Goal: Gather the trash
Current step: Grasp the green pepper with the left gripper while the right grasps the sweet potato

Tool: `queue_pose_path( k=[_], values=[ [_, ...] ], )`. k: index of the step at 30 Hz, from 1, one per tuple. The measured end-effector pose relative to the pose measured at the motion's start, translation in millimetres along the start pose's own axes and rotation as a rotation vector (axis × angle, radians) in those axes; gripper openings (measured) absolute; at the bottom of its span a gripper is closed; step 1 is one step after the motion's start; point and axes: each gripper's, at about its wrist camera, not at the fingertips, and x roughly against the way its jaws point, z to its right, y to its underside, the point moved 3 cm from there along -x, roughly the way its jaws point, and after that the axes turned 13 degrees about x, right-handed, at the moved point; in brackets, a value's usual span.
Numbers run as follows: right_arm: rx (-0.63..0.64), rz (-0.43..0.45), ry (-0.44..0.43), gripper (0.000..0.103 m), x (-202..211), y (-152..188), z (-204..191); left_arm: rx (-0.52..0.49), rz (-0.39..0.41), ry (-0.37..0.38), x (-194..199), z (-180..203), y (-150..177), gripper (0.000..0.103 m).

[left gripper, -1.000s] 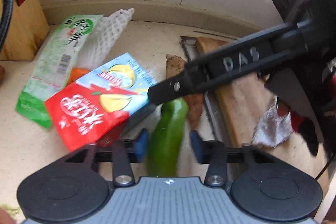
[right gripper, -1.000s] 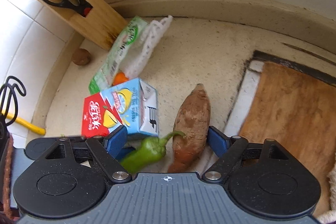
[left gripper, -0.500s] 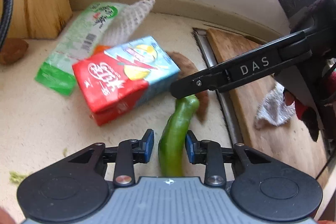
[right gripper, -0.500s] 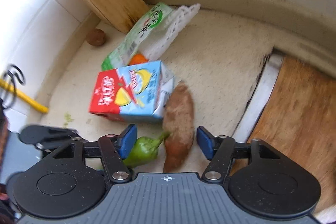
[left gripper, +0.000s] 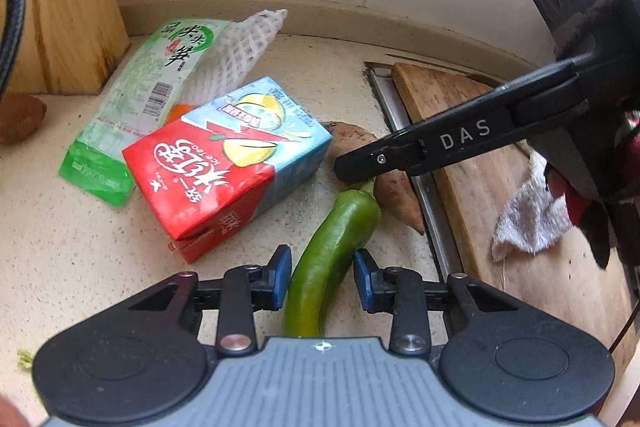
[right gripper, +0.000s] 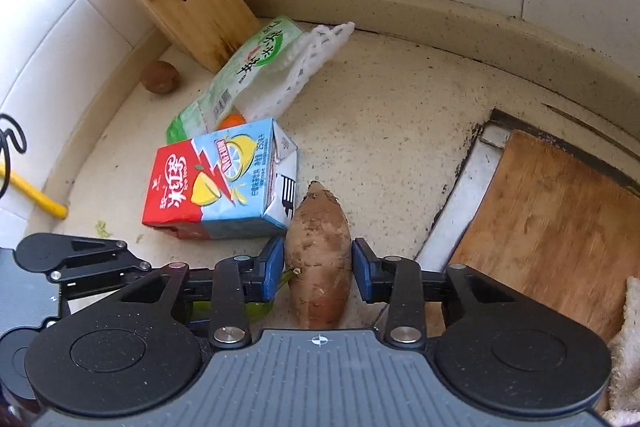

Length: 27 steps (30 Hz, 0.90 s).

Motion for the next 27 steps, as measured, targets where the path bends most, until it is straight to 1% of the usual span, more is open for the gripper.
queue_pose_path(
  k=[5, 9, 10, 11, 16, 19, 20, 22, 24, 27],
  values=[
    [0.028, 0.002, -0.02, 0.044, 6.9, 6.3, -6.3, 0.004, -0.013, 0.01, 11.1, -8.4, 5.6, 0.028],
    [0.036, 0.005, -0.015, 0.044, 5.9, 5.4, -9.2, 0.005, -0.018, 0.004, 11.3, -12.5, 8.2, 0.03],
    [0.036, 0.0, -0.014, 0.045, 4.4, 4.3, -9.3, 0.0, -0.02, 0.0, 10.1, -11.2, 7.0, 0.031],
    [0.039, -0.012, -0.009, 0.051, 1.5, 3.0, -9.4, -0.012, -0.02, -0.006, 7.5, -8.8, 5.4, 0.033],
    [0.049, -0.009, 0.018, 0.05, -2.4, 1.3, -9.9, -0.085, 0.01, -0.036, -0.8, 5.5, 2.8, 0.034],
    [0.025, -0.001, -0.003, 0.045, 1.5, 4.6, -4.5, -0.147, 0.025, -0.065, -5.0, 16.3, 4.8, 0.033],
    [0.018, 0.002, -0.004, 0.045, 2.1, 5.0, -3.2, -0.161, 0.025, -0.074, -6.0, 20.3, 5.8, 0.027],
    [-0.017, 0.009, -0.026, 0.045, 3.2, 6.2, 1.7, -0.181, 0.014, -0.071, -5.7, 26.8, 8.4, 0.027],
    [-0.062, 0.019, -0.058, 0.045, 4.9, 8.0, 9.7, -0.177, 0.001, -0.048, -3.6, 27.1, 10.6, 0.026],
    [-0.128, 0.036, -0.074, 0.045, 6.6, 11.0, 22.3, -0.131, -0.002, -0.03, 2.0, 20.6, 10.5, 0.024]
  ],
)
